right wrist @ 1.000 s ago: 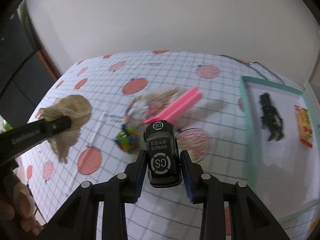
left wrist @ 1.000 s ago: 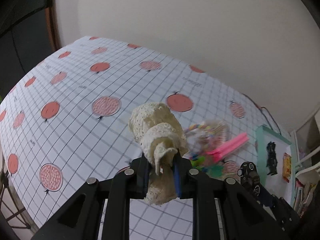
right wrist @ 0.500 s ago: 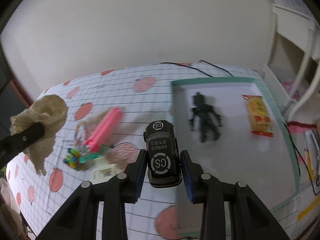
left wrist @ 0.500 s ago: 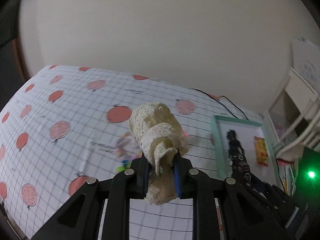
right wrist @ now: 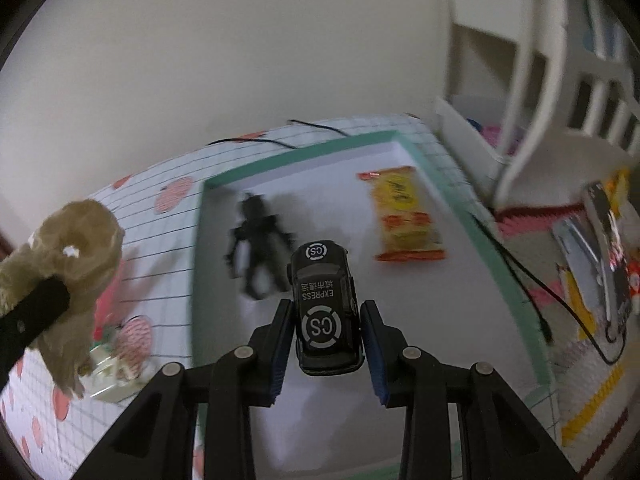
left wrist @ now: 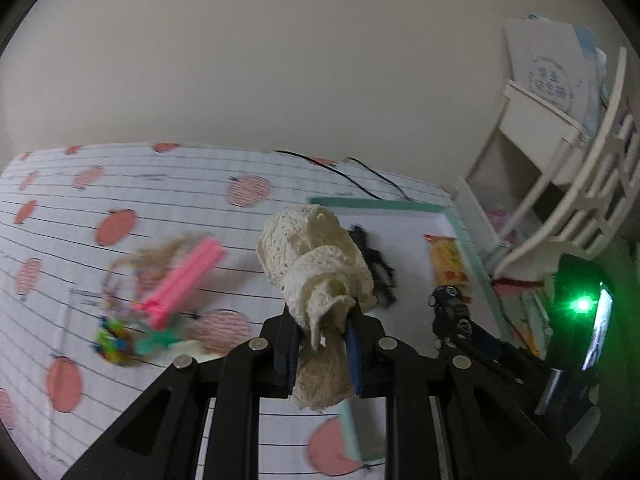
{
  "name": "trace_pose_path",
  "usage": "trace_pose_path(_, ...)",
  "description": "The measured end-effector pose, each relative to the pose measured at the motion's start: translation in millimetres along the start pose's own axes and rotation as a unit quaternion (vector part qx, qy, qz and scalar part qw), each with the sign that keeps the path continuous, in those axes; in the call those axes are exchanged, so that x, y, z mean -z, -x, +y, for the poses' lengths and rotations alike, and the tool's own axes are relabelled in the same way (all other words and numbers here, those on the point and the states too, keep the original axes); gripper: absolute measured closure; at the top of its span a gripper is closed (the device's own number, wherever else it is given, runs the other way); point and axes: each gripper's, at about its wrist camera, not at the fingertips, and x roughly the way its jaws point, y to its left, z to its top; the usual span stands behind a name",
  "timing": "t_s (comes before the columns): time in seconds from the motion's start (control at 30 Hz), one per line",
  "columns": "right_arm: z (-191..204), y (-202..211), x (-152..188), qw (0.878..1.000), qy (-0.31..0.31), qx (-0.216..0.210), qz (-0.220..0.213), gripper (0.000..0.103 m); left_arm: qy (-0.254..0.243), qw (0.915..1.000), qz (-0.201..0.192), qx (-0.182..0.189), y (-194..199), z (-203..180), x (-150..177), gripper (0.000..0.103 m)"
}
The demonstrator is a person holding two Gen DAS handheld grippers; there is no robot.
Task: Organize objects
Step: 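Carry the scrunchie and car into the teal box with both tools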
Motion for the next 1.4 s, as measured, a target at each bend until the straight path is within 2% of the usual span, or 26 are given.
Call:
trace_pose_path(0.13,-18.4,-3.6,-0.3,0.999,-0.001,0.036,-0.004,0.067,-0.017,0.9996,0.012,0.021,-16.7,-20.1,6.7,0.082)
trace_pose_path(0.33,-39.9,-11.0,0.5,0.998,-0.022,0.056,0.005,0.067,-0.030,0.9977,0.051,0.032,-43.6,-40.8,18.1,0.082)
trace_pose_path(0.53,-44.9,-15.0,2.7,0.998,-0.022,0.062,0.012,0.067,-0.021,0.9948,0.092,0.038,-64.5,-40.3,31.8,0.082)
trace_pose_path(0.73,-39.2,-19.4,5.4,0.998,-0.018,0.062,0.026,0.067,-0.028,0.9923,0.117,0.030,-77.6,-42.5,39.5,0.082)
trace_pose_path(0.97,-40.6,-23.2,7.3,0.997,-0.021,0.064,0.034,0.067,-0.023,0.9912,0.127,0.029,-80.5,-37.9,41.8,0.080)
trace_pose_path(1.1,-41.3,-23.4,7.7,0.997,-0.022,0.064,0.033,0.066,-0.027,0.9908,0.130,0.028,-80.9,-38.9,43.0,0.071)
trace_pose_path(1.4,-38.6,-23.6,5.5,0.997,-0.007,0.067,0.030,0.065,-0.035,0.9905,0.130,0.029,-76.6,-40.1,41.0,0.062)
